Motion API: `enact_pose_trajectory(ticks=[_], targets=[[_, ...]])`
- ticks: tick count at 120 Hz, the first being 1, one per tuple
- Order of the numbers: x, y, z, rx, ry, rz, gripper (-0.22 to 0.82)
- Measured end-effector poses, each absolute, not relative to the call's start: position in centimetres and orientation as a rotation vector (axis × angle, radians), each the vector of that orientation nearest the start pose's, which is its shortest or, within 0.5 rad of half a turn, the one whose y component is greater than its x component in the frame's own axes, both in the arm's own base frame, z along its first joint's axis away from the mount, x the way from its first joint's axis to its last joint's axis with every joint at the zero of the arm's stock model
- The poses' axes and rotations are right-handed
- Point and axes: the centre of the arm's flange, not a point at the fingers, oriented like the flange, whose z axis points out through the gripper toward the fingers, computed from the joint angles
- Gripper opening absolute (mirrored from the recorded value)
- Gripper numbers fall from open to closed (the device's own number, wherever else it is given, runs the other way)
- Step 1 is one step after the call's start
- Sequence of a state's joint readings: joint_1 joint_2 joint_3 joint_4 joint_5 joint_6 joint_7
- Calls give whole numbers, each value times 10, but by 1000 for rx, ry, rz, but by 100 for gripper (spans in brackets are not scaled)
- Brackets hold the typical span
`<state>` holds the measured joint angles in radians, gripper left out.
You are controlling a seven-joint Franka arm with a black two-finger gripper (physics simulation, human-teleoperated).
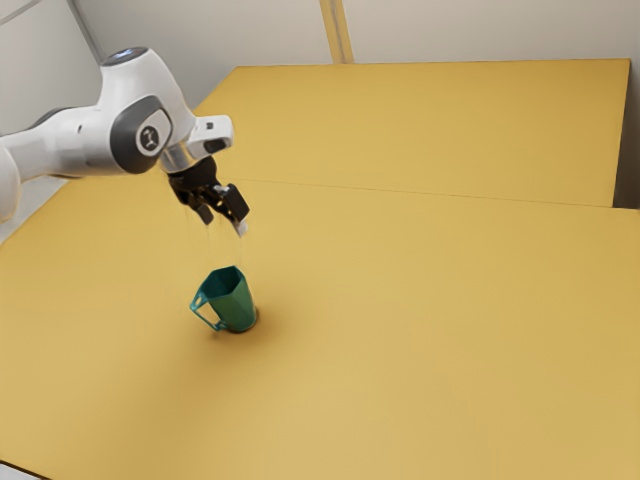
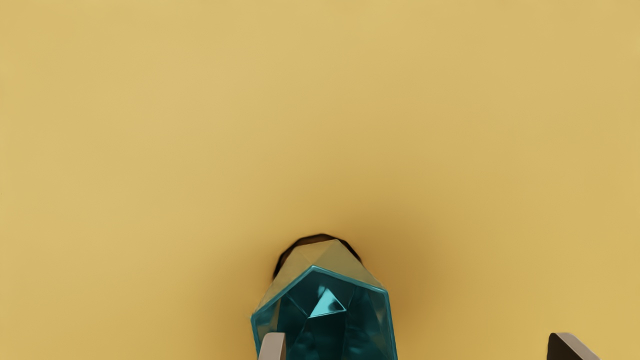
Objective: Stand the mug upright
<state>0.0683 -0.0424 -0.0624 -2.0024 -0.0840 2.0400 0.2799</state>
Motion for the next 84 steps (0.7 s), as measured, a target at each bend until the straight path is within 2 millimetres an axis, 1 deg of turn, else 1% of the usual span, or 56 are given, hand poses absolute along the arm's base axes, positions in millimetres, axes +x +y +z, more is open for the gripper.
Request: enact_pose_trajectory(ticks=[16, 25, 38, 45, 61, 84], targets=[[566, -2, 517, -3181, 382, -167, 59], [574, -2, 540, -3179, 385, -189, 59], [577, -2, 572, -3171, 391, -215, 60], [576, -2, 585, -3170, 392, -215, 60], [572, -2, 598, -3171, 394, -198, 60], [570, -2, 598, -3179, 392, -163, 60]])
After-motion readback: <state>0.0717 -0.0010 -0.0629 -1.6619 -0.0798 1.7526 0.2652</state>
